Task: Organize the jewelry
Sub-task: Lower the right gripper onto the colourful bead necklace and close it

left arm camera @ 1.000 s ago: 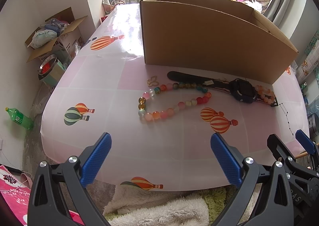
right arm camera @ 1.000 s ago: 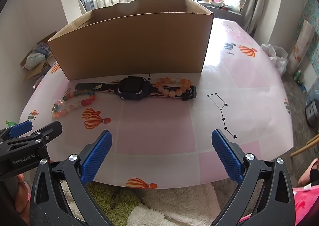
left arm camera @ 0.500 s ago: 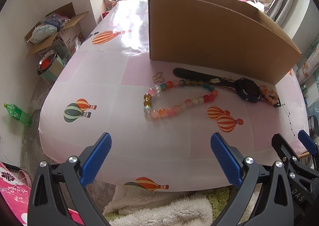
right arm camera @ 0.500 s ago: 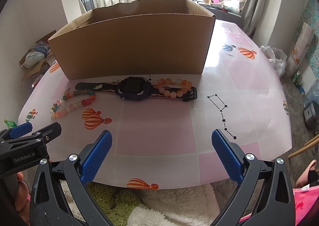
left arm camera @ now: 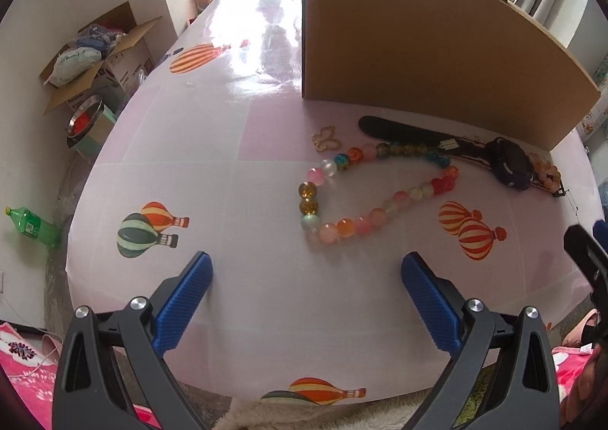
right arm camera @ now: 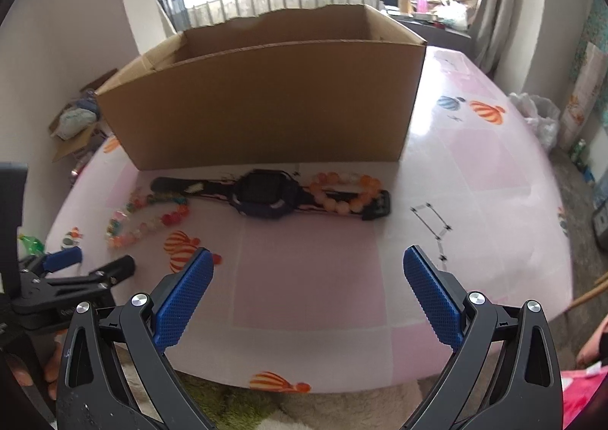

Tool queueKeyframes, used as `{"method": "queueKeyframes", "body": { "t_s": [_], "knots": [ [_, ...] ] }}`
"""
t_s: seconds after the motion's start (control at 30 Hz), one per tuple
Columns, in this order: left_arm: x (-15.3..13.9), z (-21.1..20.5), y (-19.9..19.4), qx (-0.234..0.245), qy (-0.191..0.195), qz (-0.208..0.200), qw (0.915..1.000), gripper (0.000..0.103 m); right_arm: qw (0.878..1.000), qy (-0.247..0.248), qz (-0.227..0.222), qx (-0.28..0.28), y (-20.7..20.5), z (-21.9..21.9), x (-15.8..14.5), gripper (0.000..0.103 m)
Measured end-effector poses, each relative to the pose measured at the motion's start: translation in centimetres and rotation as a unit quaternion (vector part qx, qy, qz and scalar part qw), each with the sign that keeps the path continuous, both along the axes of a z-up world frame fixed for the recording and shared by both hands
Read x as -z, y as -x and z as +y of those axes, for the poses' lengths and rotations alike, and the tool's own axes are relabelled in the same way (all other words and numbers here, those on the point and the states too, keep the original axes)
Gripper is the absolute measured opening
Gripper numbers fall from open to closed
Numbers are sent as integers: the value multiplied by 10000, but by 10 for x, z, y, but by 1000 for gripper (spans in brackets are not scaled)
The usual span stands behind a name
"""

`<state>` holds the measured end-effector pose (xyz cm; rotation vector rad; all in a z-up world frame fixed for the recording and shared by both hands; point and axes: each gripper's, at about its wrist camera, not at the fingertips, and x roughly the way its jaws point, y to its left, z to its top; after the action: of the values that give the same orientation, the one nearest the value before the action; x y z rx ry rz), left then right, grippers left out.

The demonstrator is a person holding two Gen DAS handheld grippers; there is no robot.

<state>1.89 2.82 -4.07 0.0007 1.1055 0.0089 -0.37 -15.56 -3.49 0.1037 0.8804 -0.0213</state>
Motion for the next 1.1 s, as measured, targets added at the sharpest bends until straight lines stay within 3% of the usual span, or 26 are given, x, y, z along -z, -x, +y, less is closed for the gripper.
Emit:
{"method": "queueKeyframes", "body": {
  "t_s": [0.23,0.37,0.5,0.6,0.67,0.87,1.1],
  "knots": [
    [1,1,4,333,-78,-173,9993,99,9957,-495,-406,-669,-10,11,-14,95],
    [-2,6,5,478,-54,-311,9984,99,9870,-1137,-278,-1104,-20,19,-15,78],
    [-21,18,8,462,197,-913,9946,97,9783,-1612,2,-1305,-32,27,-10,59],
    [-33,22,2,540,324,-1168,9912,87,9690,-2036,284,-1367,-41,28,-1,49],
    [-36,22,-4,599,346,-1199,9904,74,9653,-2190,450,-1352,-47,30,4,42],
    [-26,10,-20,903,71,-991,9909,47,9683,-2085,689,-1188,-59,32,9,27],
    [-7,4,-20,1140,31,-637,9914,37,9772,-1547,811,-1210,-71,54,21,20]
  ]
}}
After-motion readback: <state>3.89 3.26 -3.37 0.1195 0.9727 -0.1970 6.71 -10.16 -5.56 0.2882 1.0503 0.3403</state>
